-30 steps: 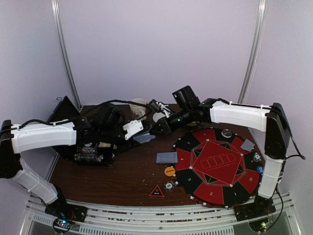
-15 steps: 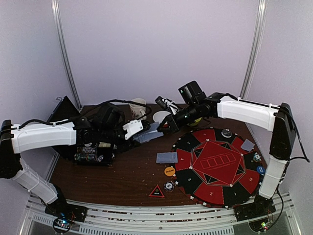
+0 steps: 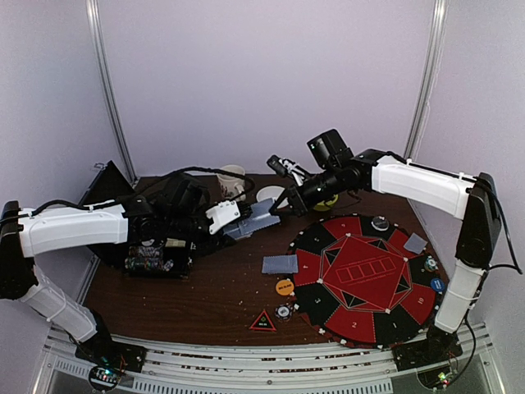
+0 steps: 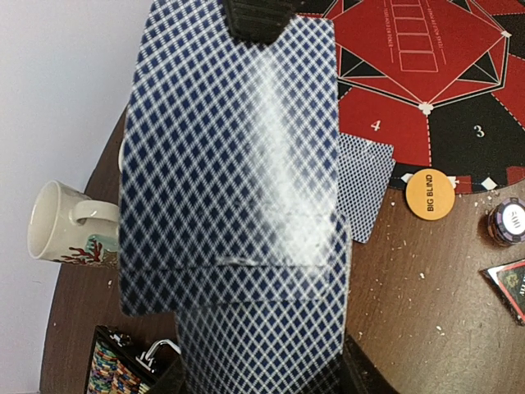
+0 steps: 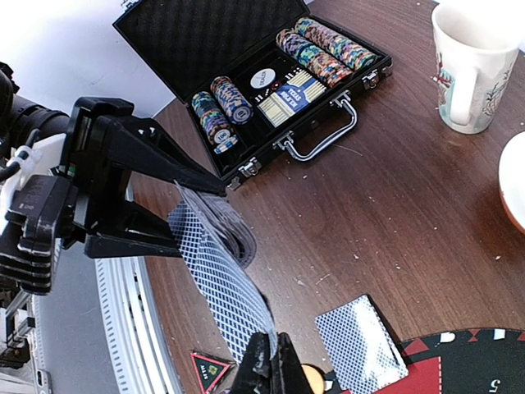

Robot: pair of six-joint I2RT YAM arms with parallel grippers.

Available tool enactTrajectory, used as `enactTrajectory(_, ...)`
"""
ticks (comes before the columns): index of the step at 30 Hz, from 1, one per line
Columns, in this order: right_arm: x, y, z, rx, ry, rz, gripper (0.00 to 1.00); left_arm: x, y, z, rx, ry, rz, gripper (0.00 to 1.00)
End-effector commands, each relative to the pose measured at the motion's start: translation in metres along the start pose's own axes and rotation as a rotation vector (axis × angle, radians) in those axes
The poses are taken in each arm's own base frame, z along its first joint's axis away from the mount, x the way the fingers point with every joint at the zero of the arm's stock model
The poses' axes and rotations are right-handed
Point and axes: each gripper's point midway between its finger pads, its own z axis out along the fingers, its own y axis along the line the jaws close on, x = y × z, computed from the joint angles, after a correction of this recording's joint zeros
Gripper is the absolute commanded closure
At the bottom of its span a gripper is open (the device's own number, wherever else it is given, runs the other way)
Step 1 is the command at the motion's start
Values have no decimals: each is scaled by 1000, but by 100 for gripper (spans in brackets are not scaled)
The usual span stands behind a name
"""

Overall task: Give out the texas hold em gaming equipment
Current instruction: Pick up the poker card from the face-down deck piles.

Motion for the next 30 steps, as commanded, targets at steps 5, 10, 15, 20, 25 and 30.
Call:
enactTrajectory(5, -5, 25, 21, -75, -19, 7, 100, -6, 5, 0, -18, -23, 4, 55)
enactTrajectory(10, 0, 32, 34, -80, 8, -15, 100, -5, 6, 0, -20, -21, 4, 55)
enactTrajectory(15, 13, 27, 37, -34, 85, -47, 100, -6, 6, 0, -21, -22, 4, 55)
enactTrajectory(20, 5, 28, 36, -27, 78, -79, 100, -6, 3, 1, -8, -25, 6, 55)
enactTrajectory(25, -5, 28, 39, -30, 45, -80, 100, -6, 3, 2, -5, -25, 6, 55)
enactTrajectory(30, -9, 23, 41, -6, 24, -62, 92, -6, 2, 1, -1, -26, 6, 55)
